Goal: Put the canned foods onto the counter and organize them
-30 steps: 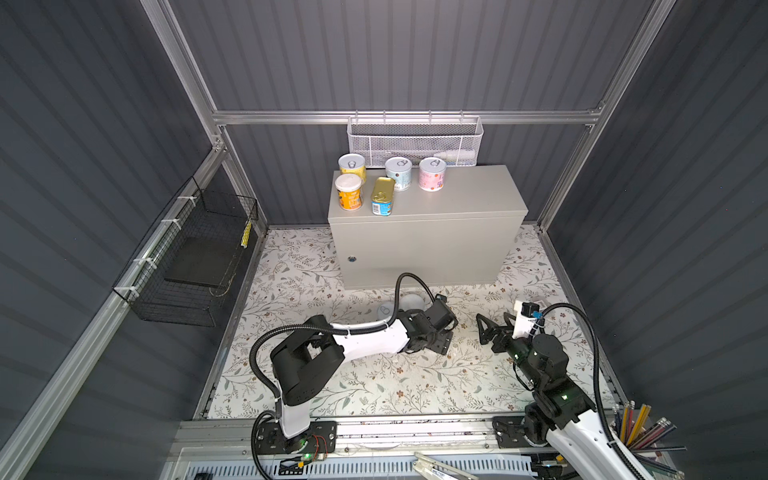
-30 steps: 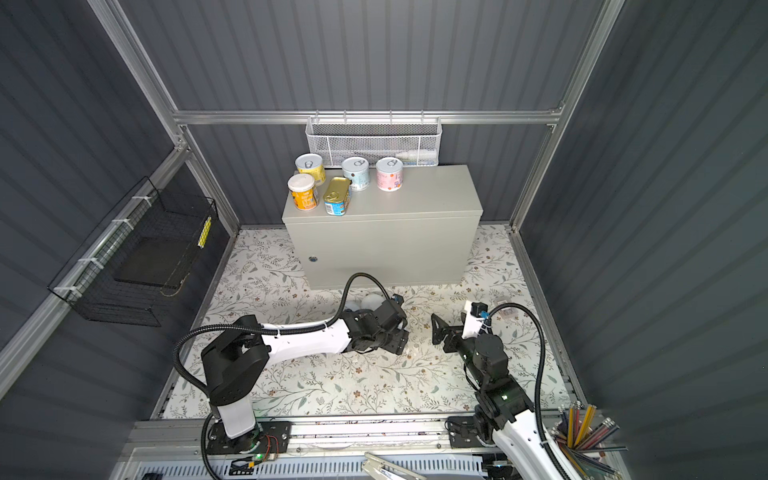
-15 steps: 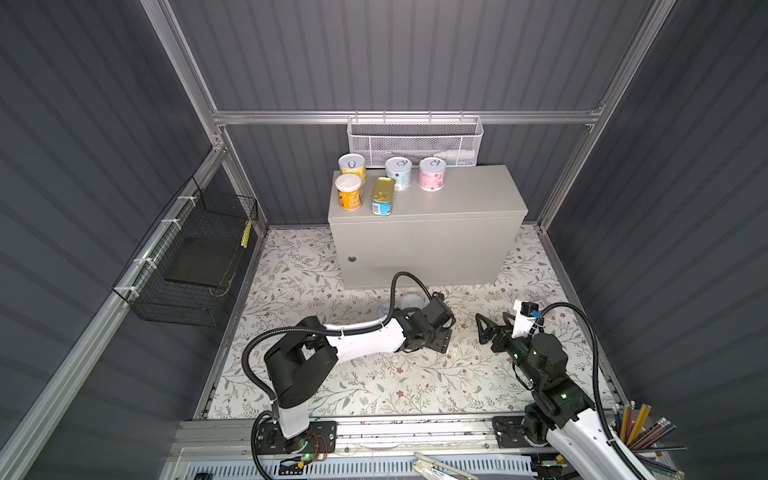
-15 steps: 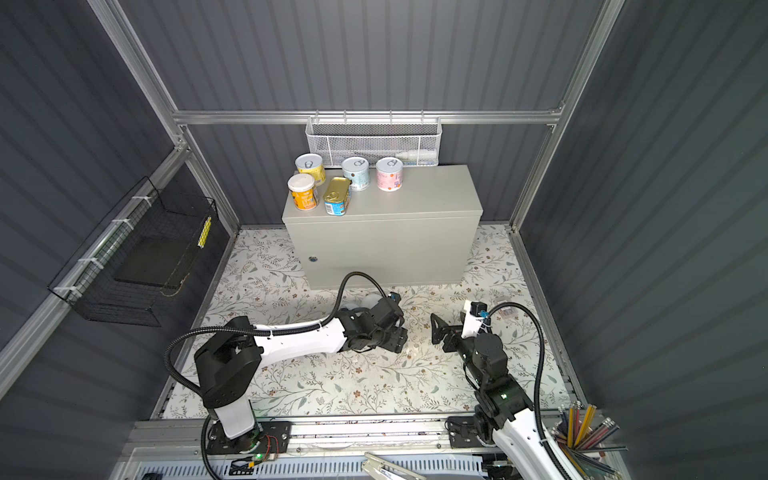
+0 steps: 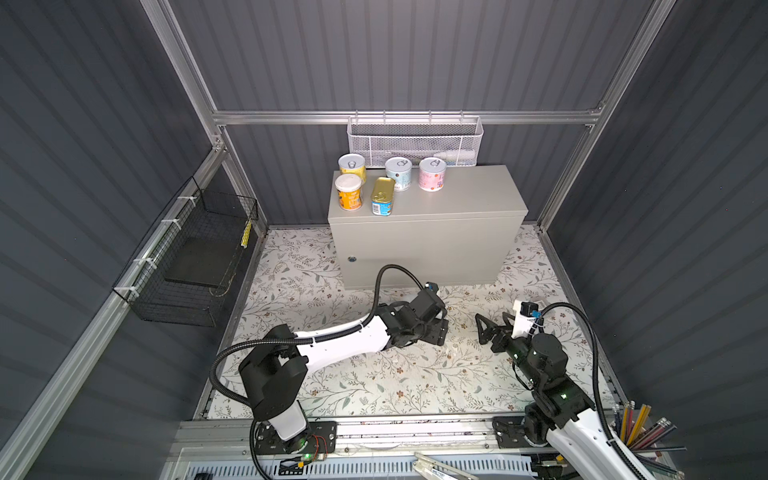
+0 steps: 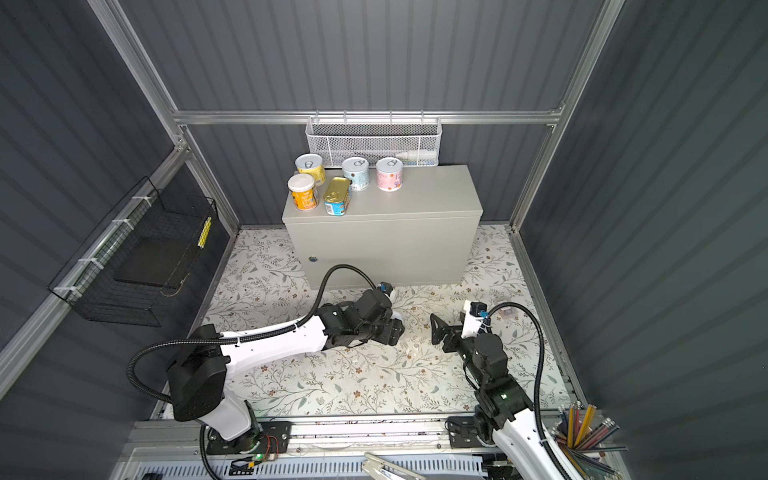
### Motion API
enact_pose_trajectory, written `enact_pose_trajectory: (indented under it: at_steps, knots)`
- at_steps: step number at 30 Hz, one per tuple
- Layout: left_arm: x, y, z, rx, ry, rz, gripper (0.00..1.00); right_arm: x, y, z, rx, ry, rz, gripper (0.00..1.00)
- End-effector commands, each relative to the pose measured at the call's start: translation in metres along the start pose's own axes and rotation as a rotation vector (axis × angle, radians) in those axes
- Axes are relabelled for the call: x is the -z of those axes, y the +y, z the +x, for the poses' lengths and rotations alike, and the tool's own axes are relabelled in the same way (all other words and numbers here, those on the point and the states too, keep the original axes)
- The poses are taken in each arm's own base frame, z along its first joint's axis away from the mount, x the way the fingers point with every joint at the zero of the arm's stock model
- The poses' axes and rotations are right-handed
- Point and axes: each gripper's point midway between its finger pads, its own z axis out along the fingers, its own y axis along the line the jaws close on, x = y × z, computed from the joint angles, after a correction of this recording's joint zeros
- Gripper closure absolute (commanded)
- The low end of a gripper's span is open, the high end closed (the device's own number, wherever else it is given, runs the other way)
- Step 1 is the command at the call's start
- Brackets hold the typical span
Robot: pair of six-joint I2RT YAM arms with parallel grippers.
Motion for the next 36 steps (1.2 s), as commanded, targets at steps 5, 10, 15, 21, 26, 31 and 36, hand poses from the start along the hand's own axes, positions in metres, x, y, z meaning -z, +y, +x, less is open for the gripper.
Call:
enact_pose_trajectory:
  at_steps: [5, 10, 15, 21, 26, 31, 36]
  knots:
    - [0.038, 0.025, -0.024, 0.096, -0.091, 0.047, 0.47, 0.001, 0.012, 0.000, -0.062, 0.008, -0.068, 0.01]
    - [0.053, 0.037, -0.023, 0.094, -0.113, 0.031, 0.47, 0.005, 0.015, 0.002, -0.112, 0.071, -0.065, 0.01]
    - [0.059, 0.043, -0.021, 0.097, -0.113, 0.057, 0.47, 0.008, 0.020, 0.005, -0.133, 0.169, -0.053, 0.01]
    - [0.063, 0.056, -0.017, 0.107, -0.116, 0.062, 0.46, 0.008, 0.033, -0.001, -0.169, 0.206, -0.090, 0.01]
    - [0.058, 0.063, -0.002, 0.121, -0.083, 0.085, 0.46, 0.011, 0.050, -0.003, -0.138, 0.232, -0.102, 0.01]
    - [0.052, 0.077, 0.012, 0.144, -0.055, 0.093, 0.46, 0.014, 0.058, 0.008, -0.075, 0.260, -0.066, 0.01]
    - [0.049, 0.088, 0.017, 0.161, -0.051, 0.099, 0.46, 0.015, 0.058, 0.023, -0.014, 0.319, -0.024, 0.01]
